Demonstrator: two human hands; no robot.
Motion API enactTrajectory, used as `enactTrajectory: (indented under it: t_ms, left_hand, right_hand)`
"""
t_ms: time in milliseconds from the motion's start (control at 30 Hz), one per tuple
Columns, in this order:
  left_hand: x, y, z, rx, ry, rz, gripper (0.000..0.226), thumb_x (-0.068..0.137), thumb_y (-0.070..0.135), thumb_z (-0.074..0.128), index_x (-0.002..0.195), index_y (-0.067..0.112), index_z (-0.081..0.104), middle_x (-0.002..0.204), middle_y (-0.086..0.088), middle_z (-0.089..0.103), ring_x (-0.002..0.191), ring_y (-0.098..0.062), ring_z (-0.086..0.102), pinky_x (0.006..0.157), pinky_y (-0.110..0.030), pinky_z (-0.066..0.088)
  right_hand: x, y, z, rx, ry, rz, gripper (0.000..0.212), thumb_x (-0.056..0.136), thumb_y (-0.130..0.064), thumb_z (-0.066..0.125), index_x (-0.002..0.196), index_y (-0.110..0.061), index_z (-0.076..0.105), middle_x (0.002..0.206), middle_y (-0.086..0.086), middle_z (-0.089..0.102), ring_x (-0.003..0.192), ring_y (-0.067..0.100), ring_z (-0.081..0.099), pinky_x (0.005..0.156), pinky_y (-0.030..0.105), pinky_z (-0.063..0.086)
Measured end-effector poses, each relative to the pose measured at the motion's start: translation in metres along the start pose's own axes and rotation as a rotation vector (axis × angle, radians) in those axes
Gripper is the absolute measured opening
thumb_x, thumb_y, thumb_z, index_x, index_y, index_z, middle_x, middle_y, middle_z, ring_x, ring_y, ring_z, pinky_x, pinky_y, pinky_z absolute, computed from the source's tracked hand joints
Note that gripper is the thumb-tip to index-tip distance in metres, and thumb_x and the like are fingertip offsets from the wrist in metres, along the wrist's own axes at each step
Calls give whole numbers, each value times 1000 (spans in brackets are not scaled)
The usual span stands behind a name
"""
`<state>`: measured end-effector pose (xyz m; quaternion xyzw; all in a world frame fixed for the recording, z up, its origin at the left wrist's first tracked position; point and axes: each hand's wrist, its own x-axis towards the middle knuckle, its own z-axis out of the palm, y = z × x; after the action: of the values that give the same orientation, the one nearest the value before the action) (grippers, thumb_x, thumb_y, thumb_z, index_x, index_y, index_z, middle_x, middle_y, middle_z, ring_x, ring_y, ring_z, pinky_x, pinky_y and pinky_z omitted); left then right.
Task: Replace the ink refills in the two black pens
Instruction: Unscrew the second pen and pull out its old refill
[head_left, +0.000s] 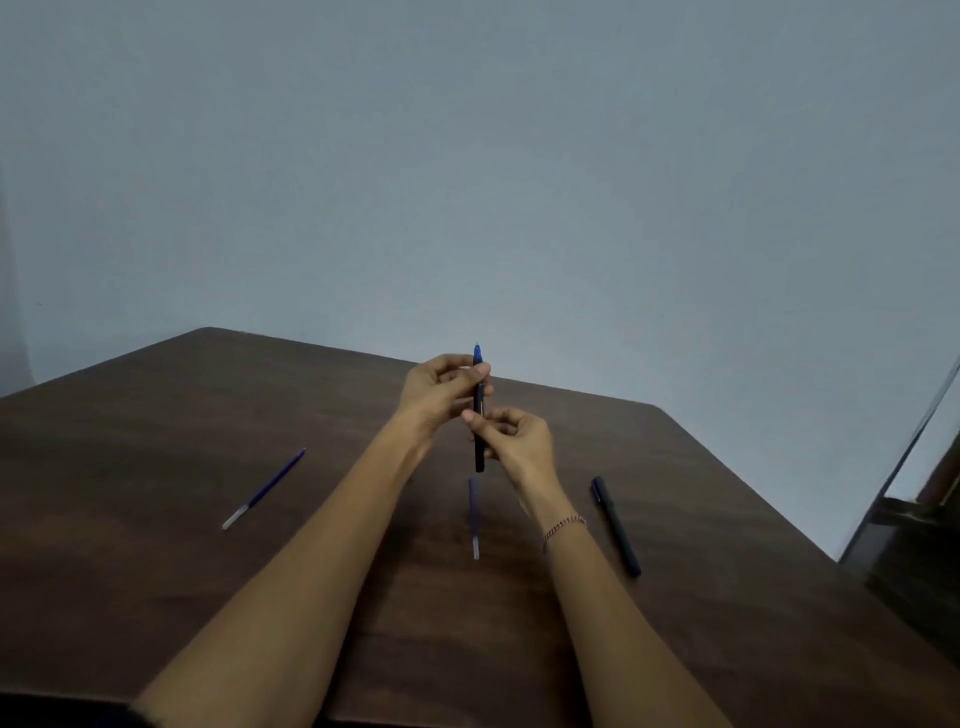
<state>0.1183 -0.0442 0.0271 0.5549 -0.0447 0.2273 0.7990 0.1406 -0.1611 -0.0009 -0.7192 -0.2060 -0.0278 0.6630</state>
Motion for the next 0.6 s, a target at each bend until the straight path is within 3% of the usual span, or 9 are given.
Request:
enactTrajectory:
  t_ms: [133,233,333,467,600]
  left_hand:
    - [-1,-2,-3,-40,41,-3,18,78,5,71,92,5,61,79,-9,67,62,-12,68,56,-23,55]
    - [0,1,-8,-71,104,17,18,77,6,73,91,6,61,77,-9,67,61,-11,68,55,-23,55]
    - [3,6,-14,-89,178,60,19,75,8,75,89,7,63,76,-8,68,63,-12,69,55,-22,54]
    - [4,6,-14,-87,163,68,17,75,5,75,87,8,63,75,-7,67,62,-11,68,57,-23,56]
    - [2,6,-10,-41,90,20,11,83,15,68,93,9,65,79,-7,66,67,-13,67,64,-25,57]
  right_hand:
    - [0,-1,2,-10,-44,19,17,79,-30,74,83,-14,68,80,7,71,75,14,67,57,17,50]
    - [8,-14,0,27,-216,77,20,89,-32,62,89,-14,69,89,5,69,78,12,63,67,17,54]
    - [19,-28,-2,-6,-376,85,18,90,-23,62,96,-7,70,94,7,67,82,12,61,72,14,54]
    - [20,-13,5,41,-297,58,16,85,-18,68,94,-5,69,89,10,67,85,17,61,70,17,51]
    - [17,-6,0,140,-252,48,11,84,-14,68,90,-5,65,79,6,69,74,12,64,66,15,51]
